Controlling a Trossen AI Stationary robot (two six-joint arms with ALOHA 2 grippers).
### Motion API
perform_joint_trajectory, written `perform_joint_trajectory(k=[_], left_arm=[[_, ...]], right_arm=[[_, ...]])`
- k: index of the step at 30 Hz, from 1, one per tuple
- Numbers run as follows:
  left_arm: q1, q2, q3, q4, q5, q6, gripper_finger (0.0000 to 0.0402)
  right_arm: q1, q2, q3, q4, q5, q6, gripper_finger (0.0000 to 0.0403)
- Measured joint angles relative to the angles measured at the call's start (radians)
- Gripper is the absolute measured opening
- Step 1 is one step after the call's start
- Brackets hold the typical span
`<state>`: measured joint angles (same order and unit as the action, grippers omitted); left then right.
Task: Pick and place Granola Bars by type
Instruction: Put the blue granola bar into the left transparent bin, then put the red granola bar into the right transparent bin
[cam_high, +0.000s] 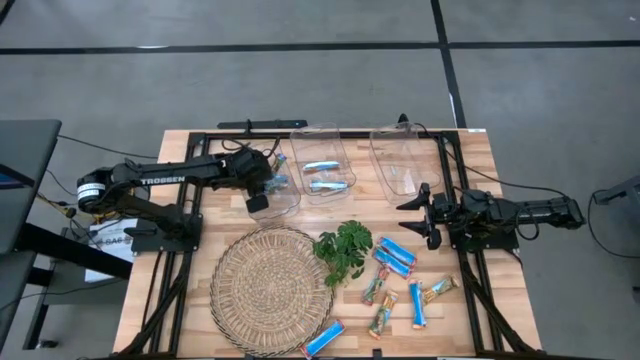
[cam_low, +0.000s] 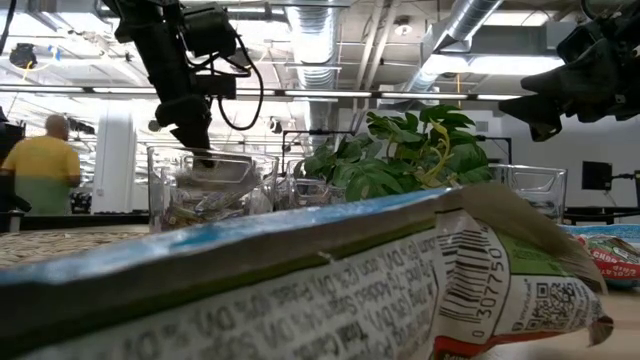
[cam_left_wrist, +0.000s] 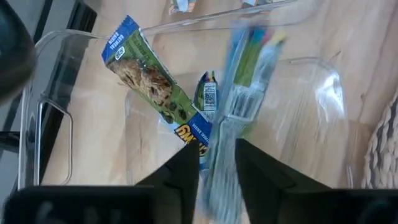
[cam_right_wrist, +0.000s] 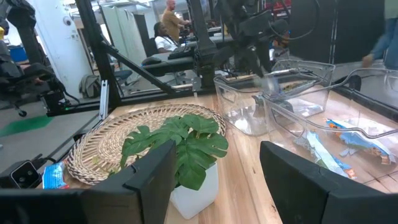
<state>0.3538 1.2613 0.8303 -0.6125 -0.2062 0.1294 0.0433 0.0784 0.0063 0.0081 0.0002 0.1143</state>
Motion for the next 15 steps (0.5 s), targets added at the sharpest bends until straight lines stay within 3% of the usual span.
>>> perform_joint_trajectory(k=[7, 15], left_arm=[[-0.015, 0.0, 0.014, -0.008, 0.028, -0.004, 0.0159], [-0.109, -0.001, 0.133, -0.008, 0.132, -0.067, 0.0169]], right_arm=[[0.0, 0.0, 0.0, 0.0, 0.0, 0.0, 0.0225], [0.0, 0.0, 0.0, 0.0, 0.0, 0.0, 0.0225]])
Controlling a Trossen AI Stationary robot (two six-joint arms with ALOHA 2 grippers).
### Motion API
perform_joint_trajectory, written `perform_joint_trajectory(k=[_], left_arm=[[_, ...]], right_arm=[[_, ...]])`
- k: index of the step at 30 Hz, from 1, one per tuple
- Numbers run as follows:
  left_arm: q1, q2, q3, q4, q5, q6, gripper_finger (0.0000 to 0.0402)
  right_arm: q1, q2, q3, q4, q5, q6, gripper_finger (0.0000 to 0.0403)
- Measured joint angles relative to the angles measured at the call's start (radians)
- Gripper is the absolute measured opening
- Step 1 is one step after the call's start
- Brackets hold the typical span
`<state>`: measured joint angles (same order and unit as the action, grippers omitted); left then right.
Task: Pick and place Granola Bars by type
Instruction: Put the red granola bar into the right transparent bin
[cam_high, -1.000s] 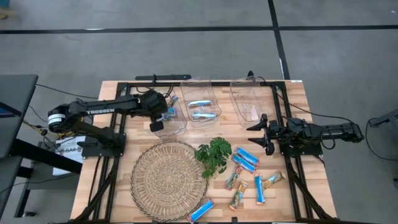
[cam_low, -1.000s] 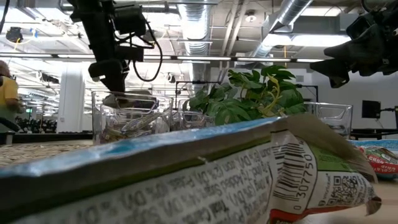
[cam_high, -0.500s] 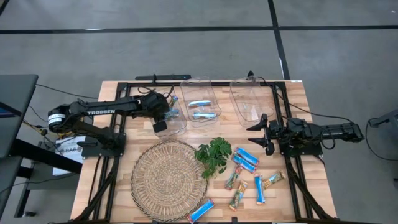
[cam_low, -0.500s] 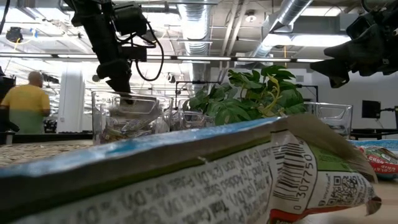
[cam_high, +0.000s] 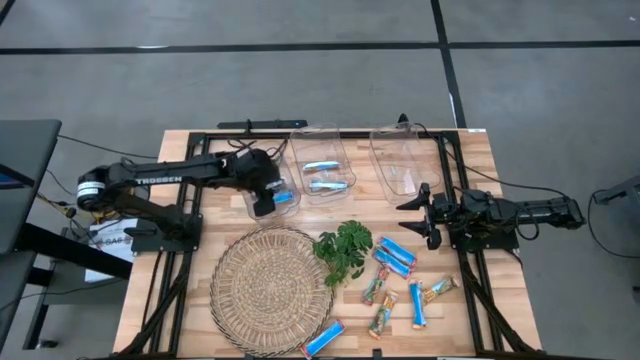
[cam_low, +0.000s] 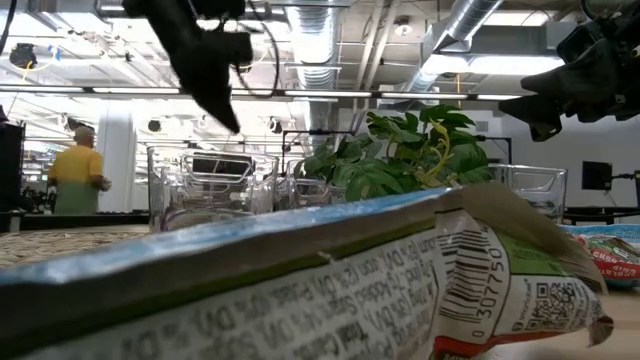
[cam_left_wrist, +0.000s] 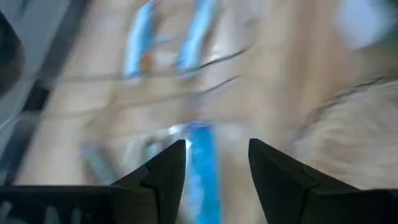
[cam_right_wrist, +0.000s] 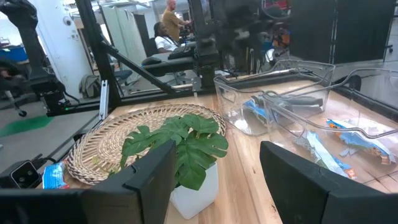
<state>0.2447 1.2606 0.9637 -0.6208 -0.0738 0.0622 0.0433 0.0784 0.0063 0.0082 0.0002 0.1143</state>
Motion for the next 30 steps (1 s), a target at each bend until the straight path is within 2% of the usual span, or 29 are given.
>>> perform_joint_trajectory(k=[7, 13, 23, 30], left_arm=[[-0.187, 0.0, 0.076, 0.019, 0.141, -0.072, 0.017], [-0.382, 0.0, 0.083, 0.089, 0.23, -0.127, 0.017], [-0.673, 0.106, 0.083, 0.192, 0.249, -0.327, 0.017], [-0.781, 0.239, 0.083, 0.36, 0.252, -0.447, 0.017]], right_arm=[[0.0, 0.0, 0.0, 0.0, 0.0, 0.0, 0.0225], [0.0, 0.0, 0.0, 0.0, 0.0, 0.0, 0.0225], [0.0, 0.0, 0.0, 0.0, 0.0, 0.0, 0.0225], [0.0, 0.0, 0.0, 0.0, 0.0, 0.0, 0.0225]])
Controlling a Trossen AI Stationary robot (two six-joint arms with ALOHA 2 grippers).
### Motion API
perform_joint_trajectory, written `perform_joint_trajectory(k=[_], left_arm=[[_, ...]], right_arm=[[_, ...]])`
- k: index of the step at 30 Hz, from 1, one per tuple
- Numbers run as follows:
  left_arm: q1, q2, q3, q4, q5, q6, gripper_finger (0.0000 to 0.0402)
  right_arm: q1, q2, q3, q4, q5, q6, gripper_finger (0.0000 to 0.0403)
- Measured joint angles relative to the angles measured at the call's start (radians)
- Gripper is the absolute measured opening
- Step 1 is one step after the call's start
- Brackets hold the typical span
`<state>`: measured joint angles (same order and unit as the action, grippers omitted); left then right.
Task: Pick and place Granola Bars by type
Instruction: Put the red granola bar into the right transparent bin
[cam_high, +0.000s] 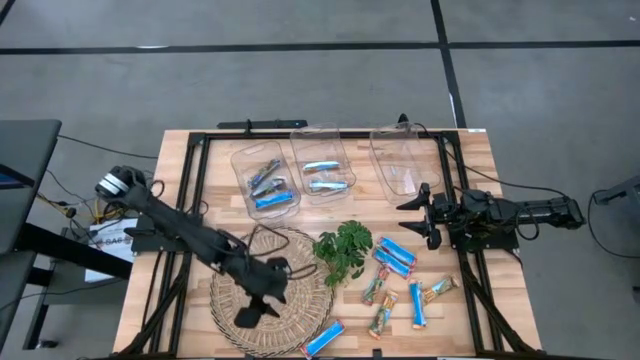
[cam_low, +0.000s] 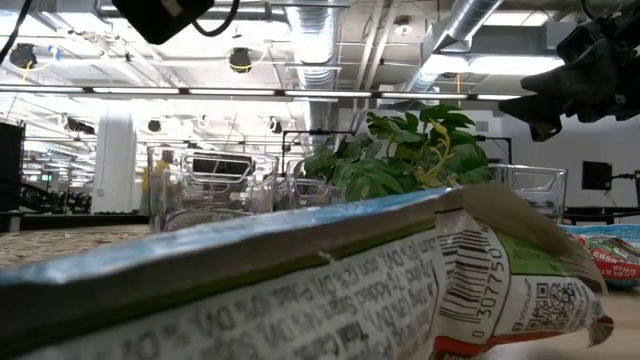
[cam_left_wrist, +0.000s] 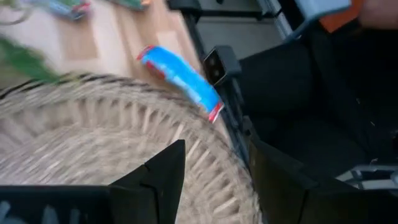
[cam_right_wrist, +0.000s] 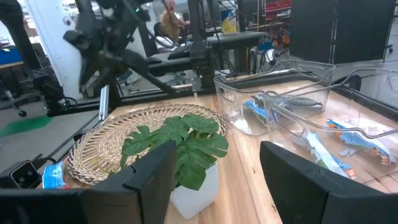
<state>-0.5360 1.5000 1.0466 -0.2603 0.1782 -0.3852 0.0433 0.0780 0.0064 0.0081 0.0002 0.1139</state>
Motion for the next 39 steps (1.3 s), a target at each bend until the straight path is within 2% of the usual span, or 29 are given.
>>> perform_joint_trajectory(k=[7, 13, 16, 21, 25, 31, 33, 39], left_arm=[[-0.024, 0.058, 0.0, 0.076, -0.026, -0.021, 0.017], [-0.031, 0.089, 0.001, 0.104, -0.097, -0.012, 0.017], [-0.029, 0.123, 0.017, 0.093, -0.151, -0.068, 0.017], [-0.017, 0.237, 0.125, 0.088, -0.168, -0.205, 0.017], [-0.028, 0.347, 0.27, 0.016, -0.169, -0.178, 0.0166], [-0.046, 0.48, 0.49, -0.184, -0.247, -0.148, 0.0146], [-0.048, 0.514, 0.546, -0.247, -0.254, -0.148, 0.0138], [-0.055, 0.601, 0.641, -0.275, -0.247, -0.096, 0.0129]], right_arm=[[0.0, 0.0, 0.0, 0.0, 0.0, 0.0, 0.0225], [0.0, 0.0, 0.0, 0.0, 0.0, 0.0, 0.0225], [0.0, 0.0, 0.0, 0.0, 0.0, 0.0, 0.0225], [0.0, 0.006, 0.0, 0.001, 0.0, 0.0, 0.0225], [0.0, 0.014, 0.0, 0.0, 0.0, 0.0, 0.0225], [0.0, 0.018, 0.0, 0.002, 0.0, 0.0, 0.0225], [0.0, 0.02, 0.0, 0.0, 0.0, 0.0, 0.0225], [0.0, 0.02, 0.0, 0.002, 0.0, 0.0, 0.0225]])
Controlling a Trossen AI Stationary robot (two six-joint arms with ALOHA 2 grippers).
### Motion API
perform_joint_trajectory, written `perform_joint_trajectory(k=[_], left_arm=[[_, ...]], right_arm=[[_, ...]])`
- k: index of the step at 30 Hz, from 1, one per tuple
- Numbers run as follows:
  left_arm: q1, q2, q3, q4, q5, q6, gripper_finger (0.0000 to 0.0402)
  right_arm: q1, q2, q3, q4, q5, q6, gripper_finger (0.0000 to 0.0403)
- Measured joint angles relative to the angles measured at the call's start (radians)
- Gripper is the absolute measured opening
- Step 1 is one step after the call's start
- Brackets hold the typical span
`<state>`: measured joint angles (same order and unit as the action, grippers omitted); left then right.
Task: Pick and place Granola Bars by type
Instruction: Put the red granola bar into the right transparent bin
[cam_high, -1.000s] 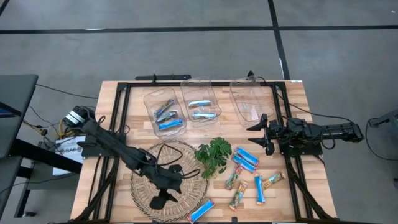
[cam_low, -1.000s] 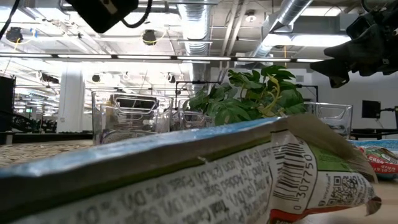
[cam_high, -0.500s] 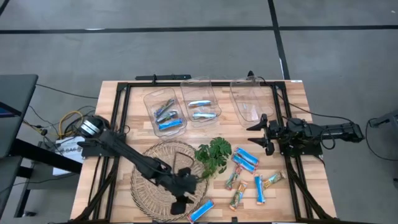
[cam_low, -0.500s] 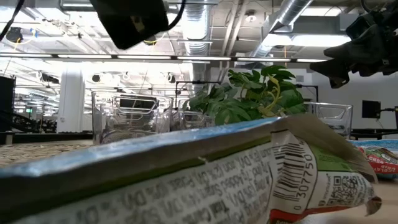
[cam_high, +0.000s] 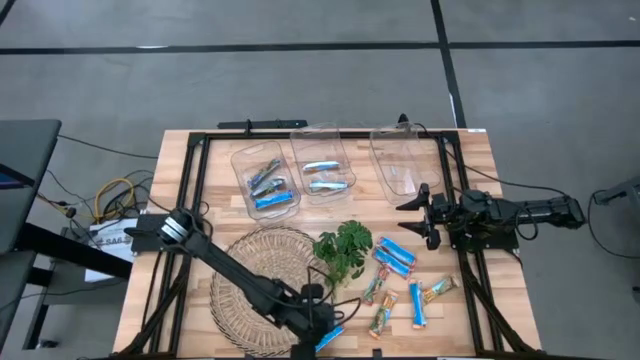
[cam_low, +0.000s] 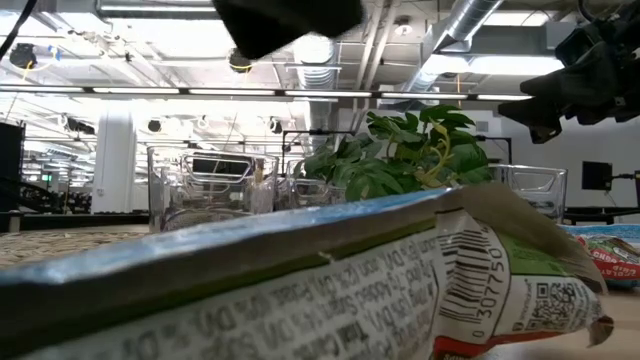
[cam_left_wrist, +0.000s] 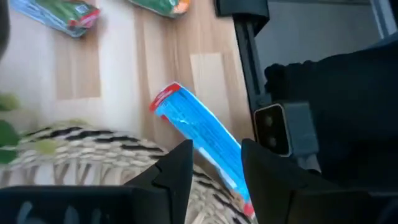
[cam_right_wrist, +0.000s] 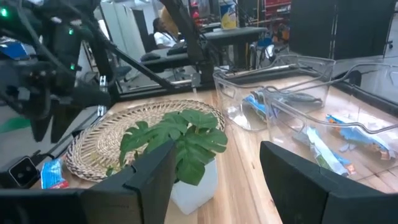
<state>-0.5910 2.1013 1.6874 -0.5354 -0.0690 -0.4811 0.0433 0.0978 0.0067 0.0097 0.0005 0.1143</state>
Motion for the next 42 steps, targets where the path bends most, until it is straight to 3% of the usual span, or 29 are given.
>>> perform_joint_trajectory(k=[16, 21, 39, 42], left_arm=[[-0.004, 0.055, 0.004, -0.002, 0.015, 0.077, 0.0216], [-0.011, 0.094, 0.006, 0.046, 0.09, 0.085, 0.0237], [-0.001, 0.116, 0.008, 0.1, 0.067, 0.128, 0.0241], [0.002, 0.138, 0.007, 0.116, 0.101, 0.128, 0.0241]], right_arm=[[0.0, 0.0, 0.0, -0.001, 0.0, 0.0, 0.0225], [0.0, 0.0, 0.0, -0.001, 0.0, 0.0, 0.0225], [0.0, 0.0, 0.0, -0.001, 0.0, 0.0, 0.0225], [0.0, 0.0, 0.0, -0.001, 0.0, 0.0, 0.0225]])
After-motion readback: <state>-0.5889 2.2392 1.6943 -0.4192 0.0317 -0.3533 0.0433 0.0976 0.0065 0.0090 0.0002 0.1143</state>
